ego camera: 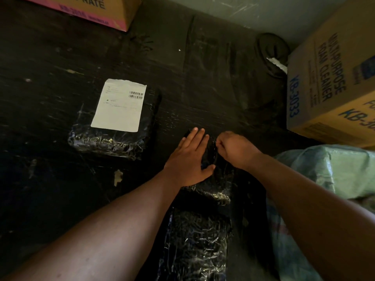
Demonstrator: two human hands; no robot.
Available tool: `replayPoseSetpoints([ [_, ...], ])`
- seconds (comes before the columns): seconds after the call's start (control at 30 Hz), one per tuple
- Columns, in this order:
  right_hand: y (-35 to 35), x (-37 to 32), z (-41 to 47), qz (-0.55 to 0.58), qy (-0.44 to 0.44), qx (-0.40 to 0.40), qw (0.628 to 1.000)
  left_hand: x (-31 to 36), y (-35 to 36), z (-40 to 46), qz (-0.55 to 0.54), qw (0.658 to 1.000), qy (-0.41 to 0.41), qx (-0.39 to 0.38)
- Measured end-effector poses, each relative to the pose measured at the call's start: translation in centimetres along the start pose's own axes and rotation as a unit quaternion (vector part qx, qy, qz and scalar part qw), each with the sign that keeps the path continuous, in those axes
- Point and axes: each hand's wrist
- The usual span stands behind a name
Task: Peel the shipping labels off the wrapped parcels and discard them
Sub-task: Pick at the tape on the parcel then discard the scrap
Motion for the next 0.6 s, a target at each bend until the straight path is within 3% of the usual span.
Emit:
replayPoseSetpoints([
  [0.37,-0.06,0.77,-0.39,0.103,0.022,0.039,0.994,-0.03,0.17,0.01,0.0,1.0,-0.002,0.009],
  [0.6,-0.23,0.29,-0.47,0.061,0.008,0.014,0.998,-0.03,0.07,-0.01,0.0,1.0,-0.001,0.004],
])
Point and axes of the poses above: each hand's wrist, its own z-axis towards the middle knuckle, its own y-axis out of the palm, x = y × z, and after that the axes turned 5 degrees about -y, right-handed
